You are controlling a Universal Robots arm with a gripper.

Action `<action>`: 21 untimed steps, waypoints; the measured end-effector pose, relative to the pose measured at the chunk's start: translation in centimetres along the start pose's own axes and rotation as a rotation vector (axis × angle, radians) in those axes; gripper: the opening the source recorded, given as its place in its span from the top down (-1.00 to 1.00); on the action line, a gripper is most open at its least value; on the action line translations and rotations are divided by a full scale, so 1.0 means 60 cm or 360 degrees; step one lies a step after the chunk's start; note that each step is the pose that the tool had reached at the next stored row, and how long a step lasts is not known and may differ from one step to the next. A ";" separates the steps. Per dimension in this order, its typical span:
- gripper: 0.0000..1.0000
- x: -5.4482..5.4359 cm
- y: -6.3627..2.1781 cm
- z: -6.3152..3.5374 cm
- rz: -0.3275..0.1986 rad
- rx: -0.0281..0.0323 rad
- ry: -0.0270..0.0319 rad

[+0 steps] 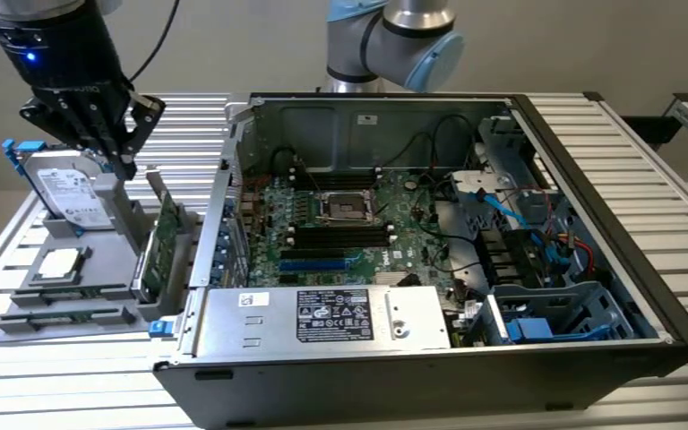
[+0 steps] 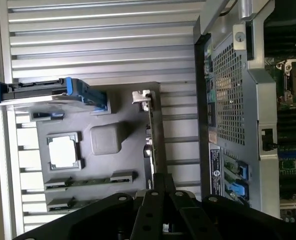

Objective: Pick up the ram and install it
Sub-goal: 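Reach for the ram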

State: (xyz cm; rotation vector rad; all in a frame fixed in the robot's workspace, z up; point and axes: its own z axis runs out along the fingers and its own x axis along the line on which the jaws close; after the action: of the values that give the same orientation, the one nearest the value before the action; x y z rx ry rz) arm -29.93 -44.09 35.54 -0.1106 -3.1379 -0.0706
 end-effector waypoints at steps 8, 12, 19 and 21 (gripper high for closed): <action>0.79 0.050 -0.029 0.004 0.0000 -0.00001 -0.00001; 0.79 0.076 -0.040 0.006 0.0000 0.00000 0.00001; 0.79 0.119 -0.058 0.010 0.0000 -0.00001 0.00007; 0.79 0.132 -0.063 0.011 0.0000 0.00000 0.00012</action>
State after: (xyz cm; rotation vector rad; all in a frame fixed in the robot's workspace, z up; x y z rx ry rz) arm -38.07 -47.25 34.74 -0.1105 -3.1372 -0.0706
